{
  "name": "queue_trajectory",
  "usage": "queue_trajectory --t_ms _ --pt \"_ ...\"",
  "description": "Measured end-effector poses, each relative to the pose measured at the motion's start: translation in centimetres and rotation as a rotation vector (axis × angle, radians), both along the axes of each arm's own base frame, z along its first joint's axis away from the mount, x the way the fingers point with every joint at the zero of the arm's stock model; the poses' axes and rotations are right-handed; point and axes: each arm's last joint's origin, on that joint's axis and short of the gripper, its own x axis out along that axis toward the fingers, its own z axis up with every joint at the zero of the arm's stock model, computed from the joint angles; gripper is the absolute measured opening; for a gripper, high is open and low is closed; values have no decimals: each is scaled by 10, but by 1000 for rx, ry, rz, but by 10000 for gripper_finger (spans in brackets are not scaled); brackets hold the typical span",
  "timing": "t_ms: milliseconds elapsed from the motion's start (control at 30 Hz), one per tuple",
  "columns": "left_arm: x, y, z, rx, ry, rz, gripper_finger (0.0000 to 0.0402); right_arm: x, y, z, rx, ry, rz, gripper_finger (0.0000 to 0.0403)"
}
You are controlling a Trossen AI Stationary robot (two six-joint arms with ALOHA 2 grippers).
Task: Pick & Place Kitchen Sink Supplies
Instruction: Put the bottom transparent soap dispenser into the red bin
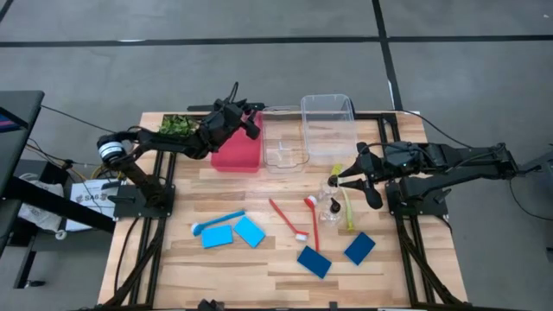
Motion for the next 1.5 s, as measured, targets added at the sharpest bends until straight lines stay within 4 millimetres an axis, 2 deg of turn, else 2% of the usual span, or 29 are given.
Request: queue_trajectory --t_ms 133,333,567,700,867,1267,1367,1500 --pt "-1 -1 3 1 -2 0 253 0 0 0 0 0 0 123" --pt "-8 -5 20 14 -34 -3 253 0 0 0 4 1 -2 123" --pt "-15 -27 42 7 -22 -58 253 0 0 0 29 3 -11 123" --pt "-17 -50 54 -1 -7 -128 253 0 0 0 50 5 -14 123" --pt "-16 -89 63 -16 19 -290 253 -1 7 -1 55 20 62 123" --pt "-9 -176 56 -76 109 -971 253 -6 29 -2 124 48 191 123" --pt "-9 -191 56 -72 104 -1085 253 -6 34 -3 135 59 223 123" --pt "-8 -205 57 -57 80 -1144 253 -6 40 -5 130 78 261 123"
